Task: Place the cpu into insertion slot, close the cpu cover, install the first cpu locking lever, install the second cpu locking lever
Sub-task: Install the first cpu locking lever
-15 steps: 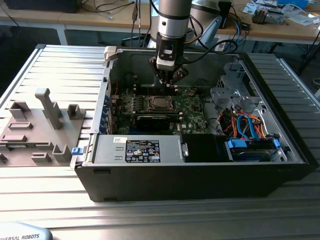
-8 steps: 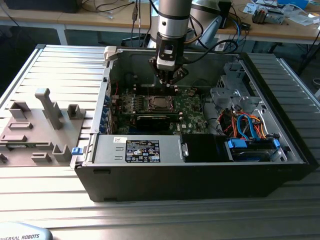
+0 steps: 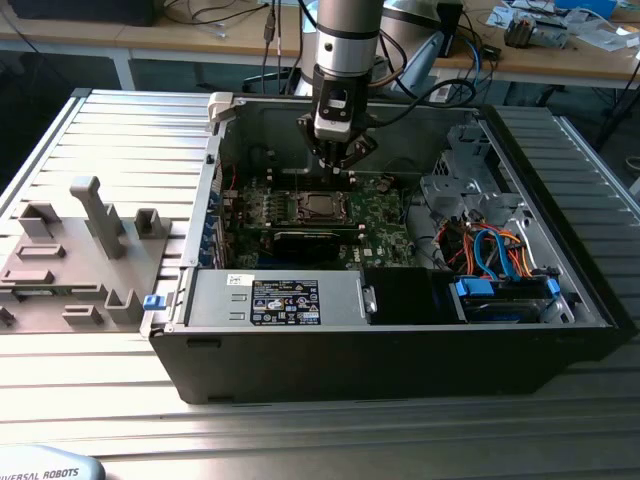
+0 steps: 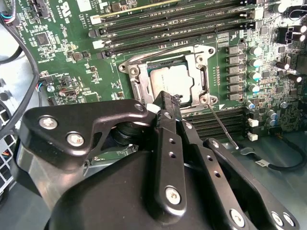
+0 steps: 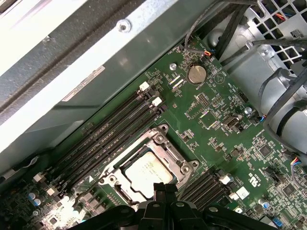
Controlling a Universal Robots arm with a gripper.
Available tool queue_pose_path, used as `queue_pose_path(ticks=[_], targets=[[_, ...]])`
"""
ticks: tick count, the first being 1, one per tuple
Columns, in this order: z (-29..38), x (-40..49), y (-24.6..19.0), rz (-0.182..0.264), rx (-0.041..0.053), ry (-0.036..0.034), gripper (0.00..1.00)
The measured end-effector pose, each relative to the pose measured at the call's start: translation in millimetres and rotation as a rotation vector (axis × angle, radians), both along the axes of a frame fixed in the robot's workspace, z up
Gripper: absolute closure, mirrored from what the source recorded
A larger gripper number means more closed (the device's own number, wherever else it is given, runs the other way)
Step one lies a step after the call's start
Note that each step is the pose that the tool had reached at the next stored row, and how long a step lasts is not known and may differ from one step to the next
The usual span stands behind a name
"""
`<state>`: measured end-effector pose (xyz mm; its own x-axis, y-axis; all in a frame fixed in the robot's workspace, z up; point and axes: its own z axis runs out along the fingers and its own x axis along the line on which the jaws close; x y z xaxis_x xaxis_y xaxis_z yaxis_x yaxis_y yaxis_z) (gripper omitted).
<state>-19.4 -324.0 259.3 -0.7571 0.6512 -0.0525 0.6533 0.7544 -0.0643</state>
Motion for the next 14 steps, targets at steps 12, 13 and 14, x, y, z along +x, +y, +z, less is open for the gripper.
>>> queue_pose_path(ticks=[12, 13, 14], targets=[[0.0, 0.0, 0.0, 0.017, 0.0, 0.0, 0.89], [0.0, 0.0, 0.0, 0.018, 0.0, 0.0, 0.89], [0.0, 0.0, 0.0, 0.018, 0.0, 0.0, 0.89]])
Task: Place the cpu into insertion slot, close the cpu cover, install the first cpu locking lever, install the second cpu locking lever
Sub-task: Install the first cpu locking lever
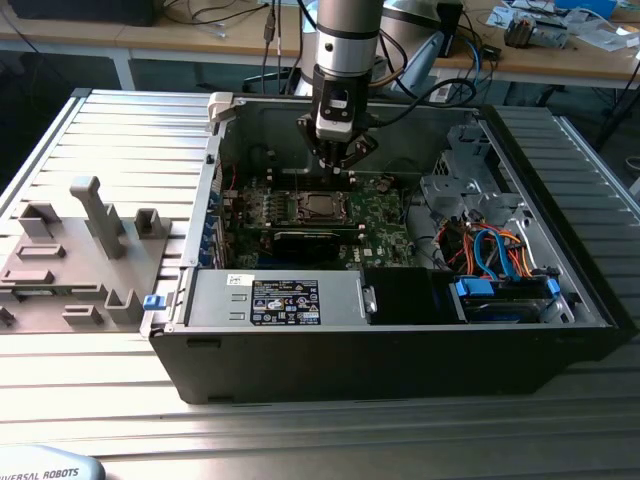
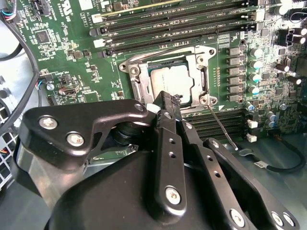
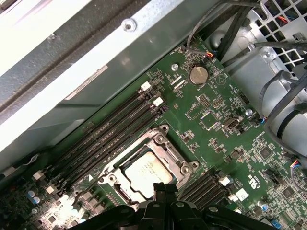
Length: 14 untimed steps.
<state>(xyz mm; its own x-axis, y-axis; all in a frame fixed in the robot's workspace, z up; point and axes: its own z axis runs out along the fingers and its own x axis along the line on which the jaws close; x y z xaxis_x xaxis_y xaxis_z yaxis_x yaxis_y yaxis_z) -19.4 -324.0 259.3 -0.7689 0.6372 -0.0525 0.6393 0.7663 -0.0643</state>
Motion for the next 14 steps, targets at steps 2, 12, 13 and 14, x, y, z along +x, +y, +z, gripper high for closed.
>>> queue_pose_path(ticks=[2, 12, 13, 14], targets=[[0.0, 0.0, 0.0, 0.002, 0.0, 0.0, 0.89], [0.0, 0.0, 0.0, 0.011, 0.0, 0.0, 0.89], [0.0, 0.0, 0.0, 0.011, 0.0, 0.0, 0.89], [0.0, 0.0, 0.0, 0.012, 0.0, 0.0, 0.89]])
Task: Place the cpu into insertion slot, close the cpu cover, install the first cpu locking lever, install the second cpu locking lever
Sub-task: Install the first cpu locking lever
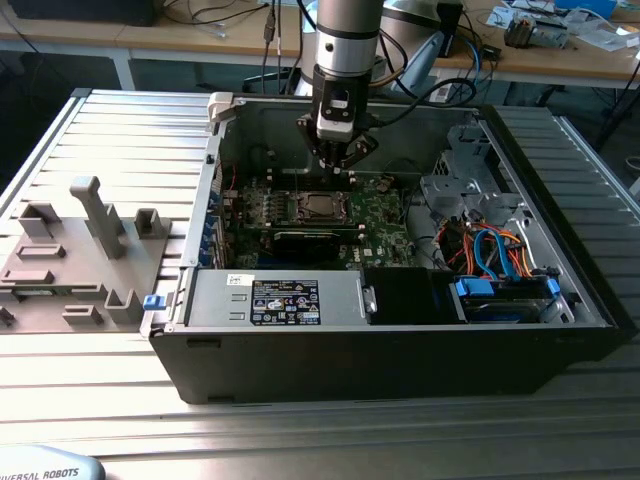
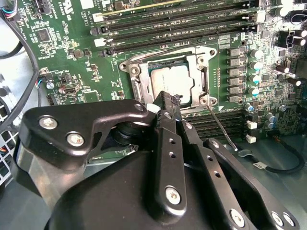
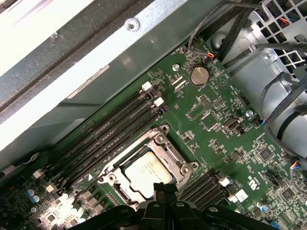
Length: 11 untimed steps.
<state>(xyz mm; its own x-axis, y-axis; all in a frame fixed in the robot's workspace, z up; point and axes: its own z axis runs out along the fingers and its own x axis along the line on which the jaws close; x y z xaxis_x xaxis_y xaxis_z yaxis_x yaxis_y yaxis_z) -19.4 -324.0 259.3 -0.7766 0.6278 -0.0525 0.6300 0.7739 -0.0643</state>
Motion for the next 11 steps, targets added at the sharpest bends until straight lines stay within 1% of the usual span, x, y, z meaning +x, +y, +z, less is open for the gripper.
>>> queue_pose_path(ticks=[11], targets=[[0.0, 0.0, 0.0, 0.009, 0.0, 0.0, 0.89]])
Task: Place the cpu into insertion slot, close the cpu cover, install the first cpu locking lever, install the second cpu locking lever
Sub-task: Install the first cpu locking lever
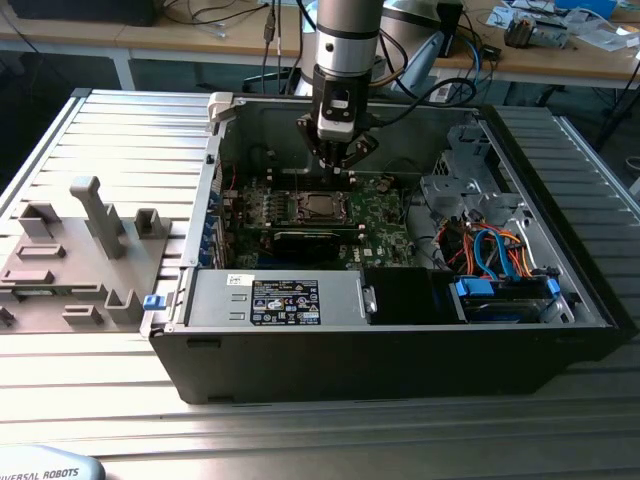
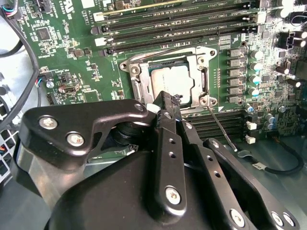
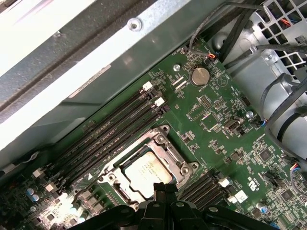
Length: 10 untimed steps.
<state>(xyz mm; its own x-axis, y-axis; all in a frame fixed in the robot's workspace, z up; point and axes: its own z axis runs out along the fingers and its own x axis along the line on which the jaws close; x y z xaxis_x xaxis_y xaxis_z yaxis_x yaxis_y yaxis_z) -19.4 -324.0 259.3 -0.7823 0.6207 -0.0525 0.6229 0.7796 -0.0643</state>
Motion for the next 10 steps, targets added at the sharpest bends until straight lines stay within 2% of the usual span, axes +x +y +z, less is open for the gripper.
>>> queue_pose_path(ticks=[10], targets=[[0.0, 0.0, 0.0, 0.015, -0.0001, 0.0, 0.89]])
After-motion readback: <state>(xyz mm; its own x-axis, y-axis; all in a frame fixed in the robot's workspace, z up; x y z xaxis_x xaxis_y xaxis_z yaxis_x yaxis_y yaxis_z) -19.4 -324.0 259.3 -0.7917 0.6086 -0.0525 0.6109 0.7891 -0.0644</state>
